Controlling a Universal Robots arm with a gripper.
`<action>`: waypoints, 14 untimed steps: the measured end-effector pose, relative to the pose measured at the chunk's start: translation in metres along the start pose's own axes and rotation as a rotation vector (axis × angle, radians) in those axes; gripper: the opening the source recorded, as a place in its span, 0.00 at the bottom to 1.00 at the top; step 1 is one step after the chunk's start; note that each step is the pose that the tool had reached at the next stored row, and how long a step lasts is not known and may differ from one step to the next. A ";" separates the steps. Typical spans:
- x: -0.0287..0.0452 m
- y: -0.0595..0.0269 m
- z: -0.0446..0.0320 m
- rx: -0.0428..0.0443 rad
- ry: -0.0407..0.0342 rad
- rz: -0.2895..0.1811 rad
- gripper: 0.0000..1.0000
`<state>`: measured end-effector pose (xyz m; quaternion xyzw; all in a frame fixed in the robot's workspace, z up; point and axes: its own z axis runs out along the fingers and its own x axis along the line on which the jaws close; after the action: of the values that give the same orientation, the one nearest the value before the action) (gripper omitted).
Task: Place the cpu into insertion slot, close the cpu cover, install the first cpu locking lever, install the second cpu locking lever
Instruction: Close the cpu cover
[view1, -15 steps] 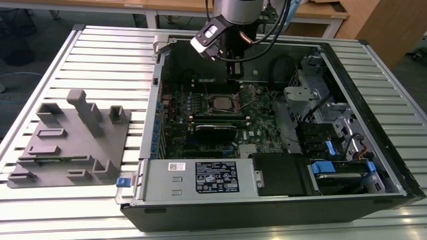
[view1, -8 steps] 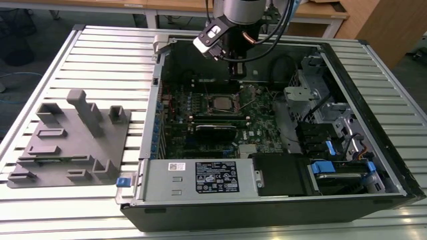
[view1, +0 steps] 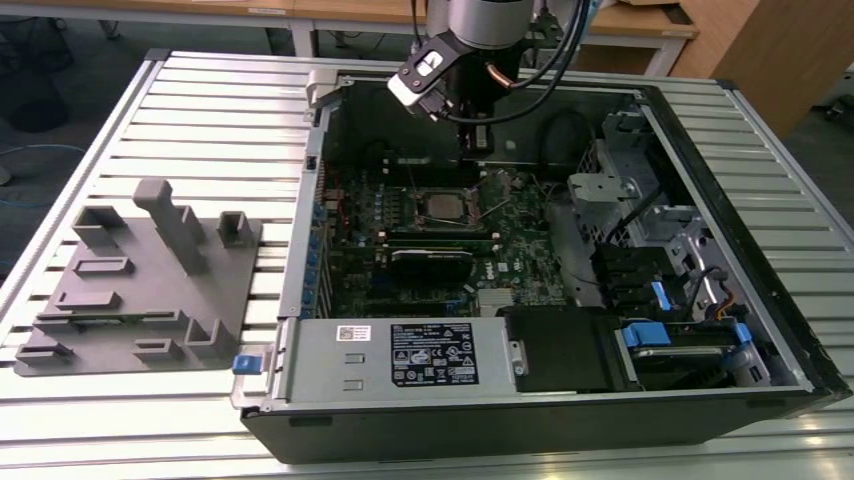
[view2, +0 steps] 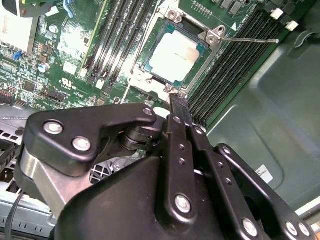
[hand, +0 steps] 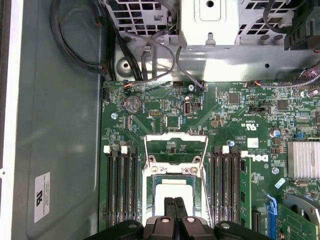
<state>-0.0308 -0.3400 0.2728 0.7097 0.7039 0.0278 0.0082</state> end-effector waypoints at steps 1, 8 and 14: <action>0.0000 0.0005 0.0000 0.0000 0.0000 0.000 0.10; 0.0000 0.0030 0.0001 0.0000 0.0000 0.000 0.10; 0.0000 0.0042 0.0002 -0.0001 0.0000 0.000 0.10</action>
<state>-0.0266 -0.3400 0.2728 0.7097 0.7039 0.0278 0.0082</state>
